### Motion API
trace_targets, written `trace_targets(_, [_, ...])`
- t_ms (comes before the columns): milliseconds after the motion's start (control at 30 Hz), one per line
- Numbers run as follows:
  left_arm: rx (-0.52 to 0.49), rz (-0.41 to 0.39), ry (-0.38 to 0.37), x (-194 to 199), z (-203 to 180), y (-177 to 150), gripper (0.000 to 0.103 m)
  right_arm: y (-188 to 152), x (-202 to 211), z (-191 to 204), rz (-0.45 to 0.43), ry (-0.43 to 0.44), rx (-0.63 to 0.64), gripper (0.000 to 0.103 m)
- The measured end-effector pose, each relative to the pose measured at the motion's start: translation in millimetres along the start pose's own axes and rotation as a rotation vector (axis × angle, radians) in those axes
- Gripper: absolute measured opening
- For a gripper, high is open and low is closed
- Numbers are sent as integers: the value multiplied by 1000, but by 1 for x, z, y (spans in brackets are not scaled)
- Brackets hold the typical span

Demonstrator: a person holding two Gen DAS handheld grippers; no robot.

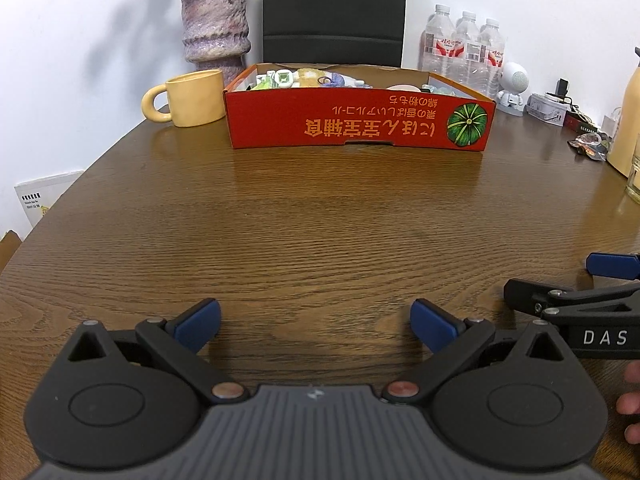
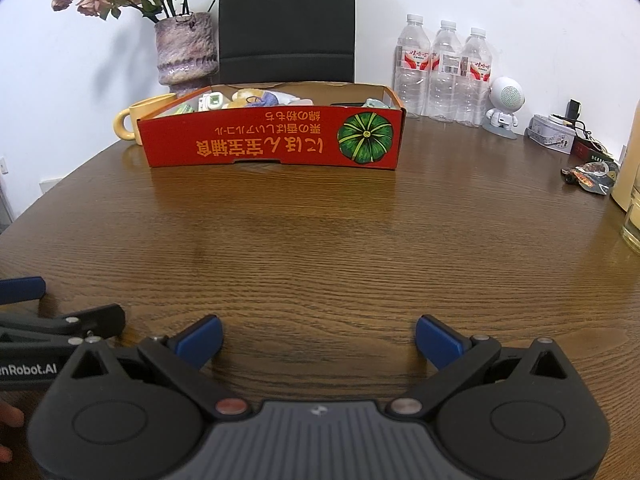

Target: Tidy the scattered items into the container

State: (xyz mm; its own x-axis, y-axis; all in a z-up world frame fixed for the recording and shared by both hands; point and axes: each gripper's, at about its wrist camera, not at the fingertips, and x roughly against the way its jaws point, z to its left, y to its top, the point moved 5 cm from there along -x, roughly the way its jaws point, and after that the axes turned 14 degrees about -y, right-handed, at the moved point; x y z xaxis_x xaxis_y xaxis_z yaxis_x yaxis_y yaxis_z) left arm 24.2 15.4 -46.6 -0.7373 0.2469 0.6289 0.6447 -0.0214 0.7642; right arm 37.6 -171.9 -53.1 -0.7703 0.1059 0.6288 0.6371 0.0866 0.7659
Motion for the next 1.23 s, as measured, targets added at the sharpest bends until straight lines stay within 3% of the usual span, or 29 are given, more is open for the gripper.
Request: trace_targets(1233, [20, -5, 25, 1, -3, 0, 103, -1, 0, 0, 1, -4, -5, 103])
